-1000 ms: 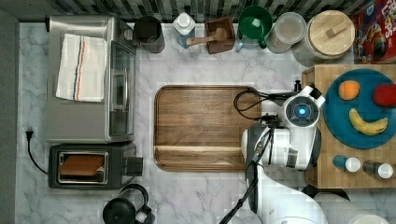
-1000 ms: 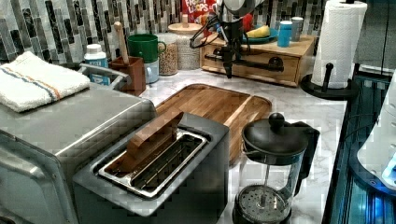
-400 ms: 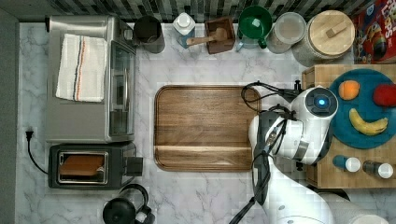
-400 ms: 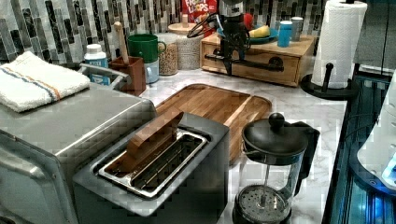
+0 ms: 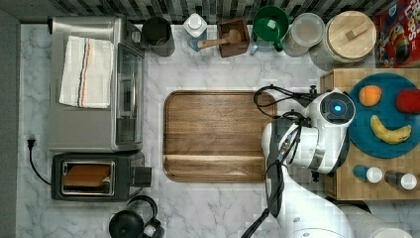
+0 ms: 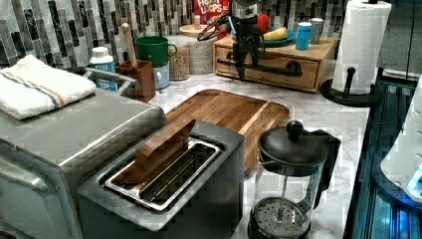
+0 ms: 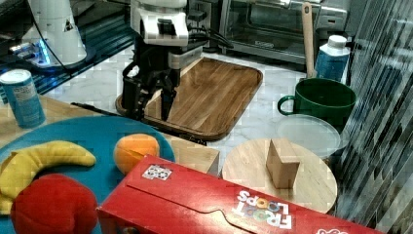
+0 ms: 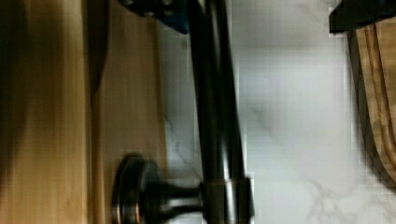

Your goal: Open the drawer.

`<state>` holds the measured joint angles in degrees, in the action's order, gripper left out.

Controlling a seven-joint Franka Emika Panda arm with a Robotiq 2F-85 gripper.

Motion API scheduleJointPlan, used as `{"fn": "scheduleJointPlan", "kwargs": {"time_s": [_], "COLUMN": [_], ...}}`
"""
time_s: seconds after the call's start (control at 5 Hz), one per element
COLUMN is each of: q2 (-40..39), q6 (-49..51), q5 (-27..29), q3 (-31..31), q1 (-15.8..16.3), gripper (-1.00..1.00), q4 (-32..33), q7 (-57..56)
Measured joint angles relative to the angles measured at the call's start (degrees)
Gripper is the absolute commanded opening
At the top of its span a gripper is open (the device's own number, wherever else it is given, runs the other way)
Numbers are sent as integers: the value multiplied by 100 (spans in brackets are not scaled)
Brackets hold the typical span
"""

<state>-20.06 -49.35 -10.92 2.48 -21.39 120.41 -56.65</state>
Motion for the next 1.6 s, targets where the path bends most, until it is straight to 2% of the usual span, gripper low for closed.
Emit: {"fn": "scheduleJointPlan", "kwargs": {"time_s": [0.4, 0.8, 1.0, 1.6], "q2": [-159, -158, -164, -192], "q6": [31, 683, 669, 601], "q5": [87, 398, 450, 665], "q3": [-457, -1166, -1426, -1392], "q1": [97, 406, 523, 383], "gripper": [100, 100, 100, 100], "q4": [-22, -78, -56, -67], "q7": [375, 1320, 1533, 1634]}}
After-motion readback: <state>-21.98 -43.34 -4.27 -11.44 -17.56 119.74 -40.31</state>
